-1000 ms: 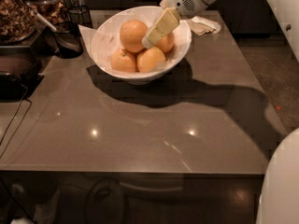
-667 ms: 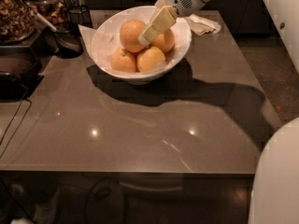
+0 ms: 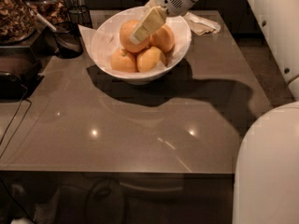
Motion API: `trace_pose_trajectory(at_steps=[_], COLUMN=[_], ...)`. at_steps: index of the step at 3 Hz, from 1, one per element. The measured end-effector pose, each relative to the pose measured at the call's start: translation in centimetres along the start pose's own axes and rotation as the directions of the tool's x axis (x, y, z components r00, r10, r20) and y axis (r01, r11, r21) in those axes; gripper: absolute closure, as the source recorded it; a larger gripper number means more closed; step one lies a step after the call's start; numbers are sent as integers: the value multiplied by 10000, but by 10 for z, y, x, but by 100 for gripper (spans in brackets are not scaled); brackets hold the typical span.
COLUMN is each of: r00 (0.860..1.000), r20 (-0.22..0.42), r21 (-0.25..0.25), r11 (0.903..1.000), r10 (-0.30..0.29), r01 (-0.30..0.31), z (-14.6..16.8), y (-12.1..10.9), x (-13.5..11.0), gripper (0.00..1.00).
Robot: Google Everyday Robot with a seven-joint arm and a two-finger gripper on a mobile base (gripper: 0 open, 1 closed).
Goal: Pick orange from white bowl
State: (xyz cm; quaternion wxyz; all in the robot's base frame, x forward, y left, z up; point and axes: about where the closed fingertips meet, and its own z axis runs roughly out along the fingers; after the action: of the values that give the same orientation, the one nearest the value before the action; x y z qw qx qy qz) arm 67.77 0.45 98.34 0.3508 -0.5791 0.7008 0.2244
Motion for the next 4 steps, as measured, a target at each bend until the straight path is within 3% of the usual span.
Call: trace_pose_trajectory(at_steps=[4], r00=[9989], r20=[-451], r21=[-622], r11=[9980], r10=[101], r01=[-129], z=[37], y=[-6], x=[14], gripper=[23])
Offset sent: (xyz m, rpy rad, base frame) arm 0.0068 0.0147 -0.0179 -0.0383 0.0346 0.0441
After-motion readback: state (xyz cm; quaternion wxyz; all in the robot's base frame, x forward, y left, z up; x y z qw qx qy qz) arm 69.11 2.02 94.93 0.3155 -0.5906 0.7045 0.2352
